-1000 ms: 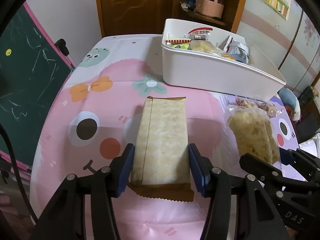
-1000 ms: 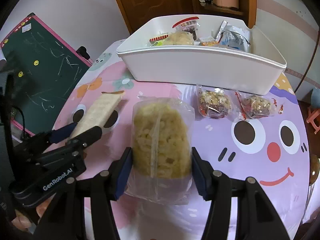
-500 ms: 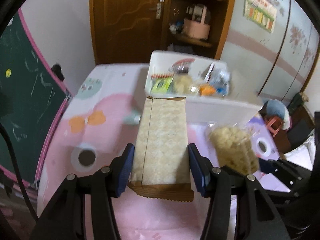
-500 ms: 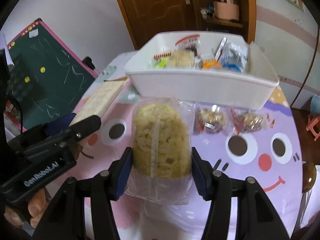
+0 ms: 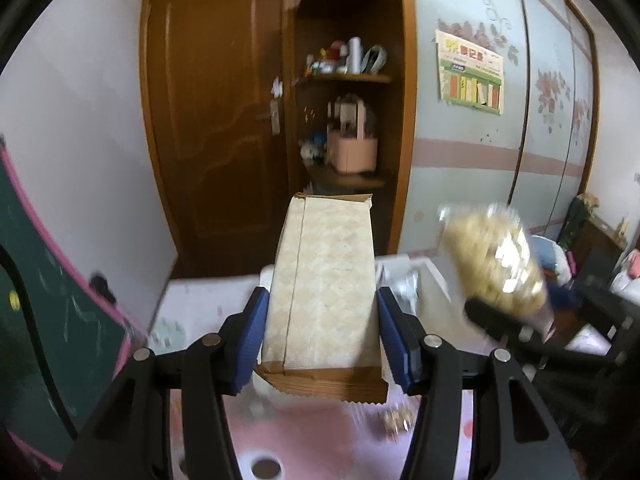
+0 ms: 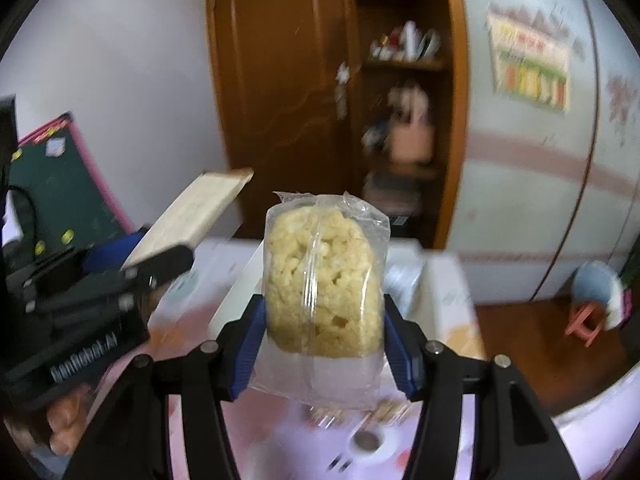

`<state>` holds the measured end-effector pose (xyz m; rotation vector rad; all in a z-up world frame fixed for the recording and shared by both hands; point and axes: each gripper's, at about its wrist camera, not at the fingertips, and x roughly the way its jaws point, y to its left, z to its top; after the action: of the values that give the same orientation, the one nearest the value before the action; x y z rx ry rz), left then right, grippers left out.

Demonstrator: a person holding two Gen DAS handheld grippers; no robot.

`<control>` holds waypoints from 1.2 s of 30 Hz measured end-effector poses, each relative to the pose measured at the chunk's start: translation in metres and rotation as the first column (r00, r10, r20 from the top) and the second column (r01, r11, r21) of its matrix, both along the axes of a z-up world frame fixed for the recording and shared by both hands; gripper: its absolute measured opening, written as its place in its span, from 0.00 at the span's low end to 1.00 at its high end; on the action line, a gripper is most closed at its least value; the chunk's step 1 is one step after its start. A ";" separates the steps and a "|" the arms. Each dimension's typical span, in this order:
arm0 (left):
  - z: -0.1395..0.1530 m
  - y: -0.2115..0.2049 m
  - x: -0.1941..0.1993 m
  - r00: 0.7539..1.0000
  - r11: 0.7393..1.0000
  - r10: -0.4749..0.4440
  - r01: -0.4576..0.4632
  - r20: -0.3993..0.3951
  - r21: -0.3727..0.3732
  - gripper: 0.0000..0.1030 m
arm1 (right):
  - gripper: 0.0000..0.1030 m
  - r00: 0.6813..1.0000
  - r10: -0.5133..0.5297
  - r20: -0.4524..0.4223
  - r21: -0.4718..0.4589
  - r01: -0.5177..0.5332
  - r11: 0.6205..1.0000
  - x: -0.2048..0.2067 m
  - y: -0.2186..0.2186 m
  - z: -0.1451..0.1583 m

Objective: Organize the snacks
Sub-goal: 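Lift the cracker and puffed-rice bag and carry them over the bin, then lower both snacks into the white bin and open both tools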

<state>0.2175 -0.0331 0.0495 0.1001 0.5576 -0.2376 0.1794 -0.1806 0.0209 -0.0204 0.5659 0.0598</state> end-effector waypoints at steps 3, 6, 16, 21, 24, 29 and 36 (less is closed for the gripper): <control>0.014 -0.015 0.020 1.000 0.999 0.004 -0.005 0.028 0.031 0.51 | 0.54 0.997 -0.059 0.057 -0.045 0.062 0.997 0.023 -0.009 0.025; 0.019 -0.025 0.045 1.000 0.999 0.012 -0.013 0.024 0.041 0.51 | 0.54 0.994 -0.093 0.065 -0.074 0.098 0.992 0.047 -0.014 0.031; -0.031 -0.043 0.124 0.992 0.995 0.055 -0.045 -0.113 0.089 0.51 | 0.55 0.991 -0.094 -0.094 -0.016 0.093 0.996 0.118 -0.034 -0.012; -0.059 -0.044 0.142 0.983 0.987 0.097 -0.074 -0.159 0.142 0.77 | 0.57 0.984 -0.072 -0.164 0.034 0.079 0.996 0.135 -0.039 -0.035; -0.067 -0.044 0.145 0.982 0.986 0.100 -0.076 -0.161 0.151 0.92 | 0.64 0.978 -0.086 -0.188 0.047 0.096 0.994 0.134 -0.042 -0.042; -0.074 -0.041 0.138 0.975 0.981 0.106 -0.071 -0.197 0.180 0.92 | 0.68 0.975 -0.097 -0.201 0.028 0.105 0.994 0.126 -0.041 -0.046; -0.067 -0.042 0.120 0.979 0.979 0.100 -0.065 -0.176 0.193 0.92 | 0.69 0.968 -0.115 -0.222 0.028 0.124 0.992 0.120 -0.045 -0.045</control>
<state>0.3372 -0.0752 -0.0173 0.2382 0.7675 -0.1133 0.2993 -0.2257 -0.0237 0.0615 0.7859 -0.0442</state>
